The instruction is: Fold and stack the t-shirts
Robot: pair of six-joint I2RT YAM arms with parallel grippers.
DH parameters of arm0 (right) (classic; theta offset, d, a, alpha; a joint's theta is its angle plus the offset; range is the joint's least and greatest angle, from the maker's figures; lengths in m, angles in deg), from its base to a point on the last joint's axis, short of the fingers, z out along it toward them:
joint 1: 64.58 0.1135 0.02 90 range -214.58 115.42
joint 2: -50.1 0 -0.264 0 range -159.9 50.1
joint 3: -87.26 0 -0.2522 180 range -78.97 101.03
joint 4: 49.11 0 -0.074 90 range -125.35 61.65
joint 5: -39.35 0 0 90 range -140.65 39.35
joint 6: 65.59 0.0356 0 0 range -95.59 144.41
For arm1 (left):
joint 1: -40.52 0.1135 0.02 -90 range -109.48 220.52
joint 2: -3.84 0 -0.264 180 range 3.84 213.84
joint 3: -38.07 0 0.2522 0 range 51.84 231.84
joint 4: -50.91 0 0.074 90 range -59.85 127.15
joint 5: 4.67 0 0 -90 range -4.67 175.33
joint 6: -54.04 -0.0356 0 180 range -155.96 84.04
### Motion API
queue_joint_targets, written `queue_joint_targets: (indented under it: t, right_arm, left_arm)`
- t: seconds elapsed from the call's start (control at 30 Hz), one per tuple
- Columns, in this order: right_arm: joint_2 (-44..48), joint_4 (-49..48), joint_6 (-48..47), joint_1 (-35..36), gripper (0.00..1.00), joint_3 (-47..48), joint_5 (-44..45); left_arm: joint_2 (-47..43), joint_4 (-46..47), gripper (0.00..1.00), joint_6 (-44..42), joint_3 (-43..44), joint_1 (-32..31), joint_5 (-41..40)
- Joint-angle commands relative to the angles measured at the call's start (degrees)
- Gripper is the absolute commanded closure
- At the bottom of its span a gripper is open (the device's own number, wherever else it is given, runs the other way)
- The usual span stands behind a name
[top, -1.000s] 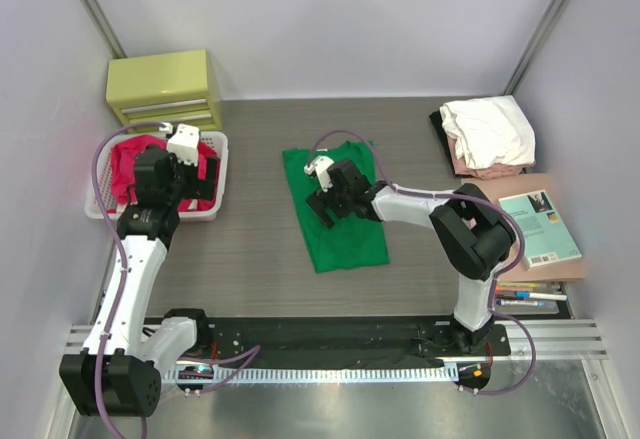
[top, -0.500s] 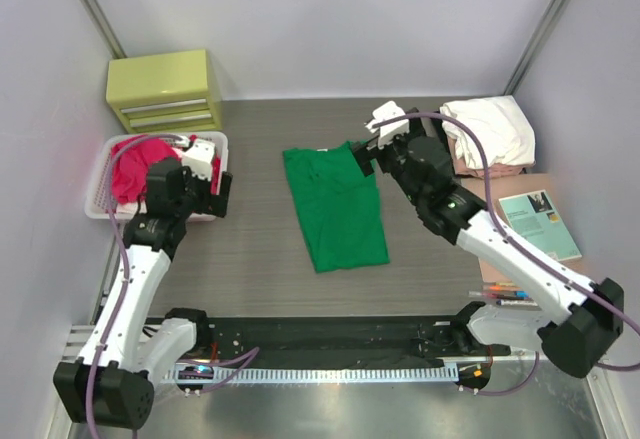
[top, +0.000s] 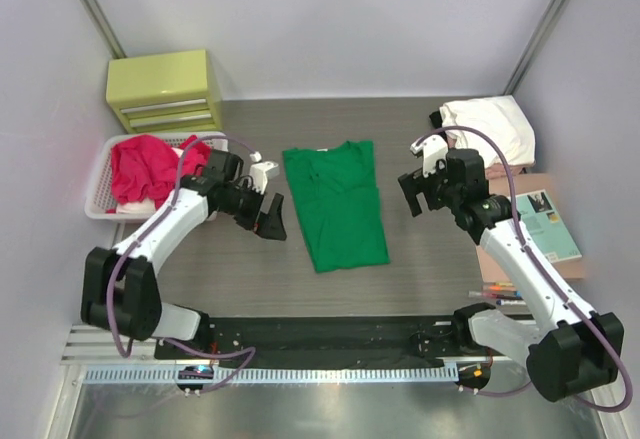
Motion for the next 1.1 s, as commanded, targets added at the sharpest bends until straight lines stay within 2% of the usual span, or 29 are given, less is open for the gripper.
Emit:
queue_joint_targets:
  t: [0.0, 0.17, 0.23, 0.33, 0.43, 0.63, 0.93, 1.07]
  right_arm:
    - [-1.3, 6.9, -0.9, -0.2, 0.00, 0.1, -17.3]
    - [-7.1, 15.4, -7.4, -3.9, 0.00, 2.5, -37.8]
    - [-11.0, 19.5, -10.1, -6.6, 0.00, 4.2, -45.0]
    - [-15.1, 22.1, -11.0, -9.8, 0.00, 5.7, -48.5]
    - [-18.5, 21.9, -10.7, -12.8, 0.00, 6.5, -47.7]
    - [-21.3, 20.9, -11.7, -13.9, 0.00, 7.0, -44.6]
    - [-30.6, 17.6, -12.8, -14.1, 0.00, 7.8, -47.7]
    - [-30.9, 15.7, -12.5, -14.1, 0.00, 7.3, -46.4]
  left_arm:
    - [3.3, -1.8, 0.00, 3.5, 2.9, -0.1, 16.3]
    - [10.8, -5.4, 0.00, 0.4, 5.6, 0.1, 27.4]
    - [13.1, -6.5, 0.00, 0.4, 5.8, 0.2, 28.1]
    - [15.3, -5.6, 0.00, 2.1, 5.7, 0.4, 28.3]
    - [19.8, -5.1, 0.00, 2.8, 7.1, 0.5, 26.9]
    - [30.2, -7.4, 0.00, 2.1, 11.4, 0.7, 28.2]
    - [34.6, -2.4, 0.00, 6.2, 13.7, 0.6, 22.4]
    - [34.2, 0.1, 0.00, 8.8, 14.8, -0.2, 16.0]
